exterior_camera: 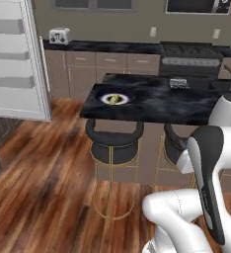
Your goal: Retrieve the butter from the fridge and place it on a plate on the dining table. Then retrieve the butter knife by the fridge and place it near the plate.
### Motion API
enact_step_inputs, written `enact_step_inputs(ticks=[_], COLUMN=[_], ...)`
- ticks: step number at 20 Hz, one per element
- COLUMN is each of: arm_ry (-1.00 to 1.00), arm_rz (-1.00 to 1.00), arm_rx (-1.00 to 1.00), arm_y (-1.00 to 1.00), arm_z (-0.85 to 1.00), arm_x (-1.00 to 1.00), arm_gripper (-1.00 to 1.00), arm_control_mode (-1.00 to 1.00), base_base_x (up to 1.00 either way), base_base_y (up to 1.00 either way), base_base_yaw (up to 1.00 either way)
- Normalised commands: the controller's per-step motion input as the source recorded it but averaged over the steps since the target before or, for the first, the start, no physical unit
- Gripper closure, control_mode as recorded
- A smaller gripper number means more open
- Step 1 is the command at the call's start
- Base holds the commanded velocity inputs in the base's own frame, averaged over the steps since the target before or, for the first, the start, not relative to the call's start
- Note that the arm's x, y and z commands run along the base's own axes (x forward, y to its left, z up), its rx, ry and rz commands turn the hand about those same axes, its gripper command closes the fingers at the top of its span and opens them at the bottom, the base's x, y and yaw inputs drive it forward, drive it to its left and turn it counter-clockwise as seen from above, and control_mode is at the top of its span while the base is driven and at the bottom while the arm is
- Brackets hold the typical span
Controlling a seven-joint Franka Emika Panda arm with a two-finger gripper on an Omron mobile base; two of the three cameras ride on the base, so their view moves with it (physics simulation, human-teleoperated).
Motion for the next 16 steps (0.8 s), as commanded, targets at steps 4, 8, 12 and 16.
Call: enact_step_inputs(ticks=[4, 8, 12, 16], arm_ry=[0.0, 0.0, 0.0, 0.0], arm_rz=[0.0, 0.0, 0.0, 0.0], arm_rx=[0.0, 0.0, 0.0, 0.0], arm_y=[0.0, 0.0, 0.0, 0.0], arm_z=[0.0, 0.0, 0.0, 0.0], arm_x=[0.0, 0.0, 0.0, 0.0], arm_gripper=[1.0, 1.0, 1.0, 1.0], arm_control_mode=[1.0, 1.0, 1.0, 1.0], base_base_x=[0.76, 0.38, 0.76, 1.0], base_base_y=[0.76, 0.94, 0.62, 0.02], base_base_yaw=[-0.51, -0.31, -0.36, -0.47])
